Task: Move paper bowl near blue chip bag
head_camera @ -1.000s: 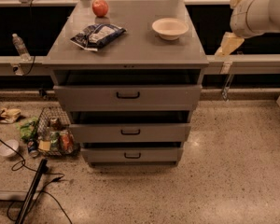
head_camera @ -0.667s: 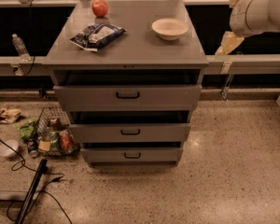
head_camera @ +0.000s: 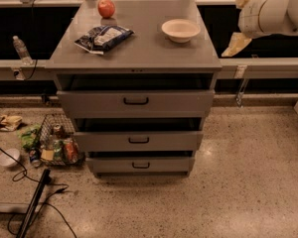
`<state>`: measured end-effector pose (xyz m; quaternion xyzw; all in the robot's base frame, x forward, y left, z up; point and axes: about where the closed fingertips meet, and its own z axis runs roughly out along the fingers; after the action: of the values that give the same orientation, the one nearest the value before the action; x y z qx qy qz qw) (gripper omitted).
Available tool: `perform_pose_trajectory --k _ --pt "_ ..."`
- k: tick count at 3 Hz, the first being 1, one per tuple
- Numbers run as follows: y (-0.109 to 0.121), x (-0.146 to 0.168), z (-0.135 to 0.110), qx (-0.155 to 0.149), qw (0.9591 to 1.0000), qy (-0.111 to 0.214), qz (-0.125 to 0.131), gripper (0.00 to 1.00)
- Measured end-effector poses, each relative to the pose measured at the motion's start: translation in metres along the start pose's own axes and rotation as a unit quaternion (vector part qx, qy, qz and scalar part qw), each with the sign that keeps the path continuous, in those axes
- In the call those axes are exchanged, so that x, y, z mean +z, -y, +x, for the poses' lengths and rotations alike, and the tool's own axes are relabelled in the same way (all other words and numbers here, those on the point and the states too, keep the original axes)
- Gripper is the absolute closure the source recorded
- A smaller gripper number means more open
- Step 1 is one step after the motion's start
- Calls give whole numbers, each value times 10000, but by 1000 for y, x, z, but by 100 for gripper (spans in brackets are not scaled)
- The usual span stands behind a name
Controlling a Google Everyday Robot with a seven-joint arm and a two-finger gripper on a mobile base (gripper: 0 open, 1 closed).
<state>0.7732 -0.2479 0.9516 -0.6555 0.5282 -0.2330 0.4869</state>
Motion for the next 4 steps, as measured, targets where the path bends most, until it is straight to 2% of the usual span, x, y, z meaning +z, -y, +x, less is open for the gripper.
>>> perform_pose_trajectory --k 1,2,3,4 --pt "10 12 -5 -539 9976 394 171 2" --pt "15 26 -6 -1171 9902 631 433 0" --pt "15 42 -8 -1755 9802 718 563 15" --pt "13 57 -6 -2054 9751 646 533 38"
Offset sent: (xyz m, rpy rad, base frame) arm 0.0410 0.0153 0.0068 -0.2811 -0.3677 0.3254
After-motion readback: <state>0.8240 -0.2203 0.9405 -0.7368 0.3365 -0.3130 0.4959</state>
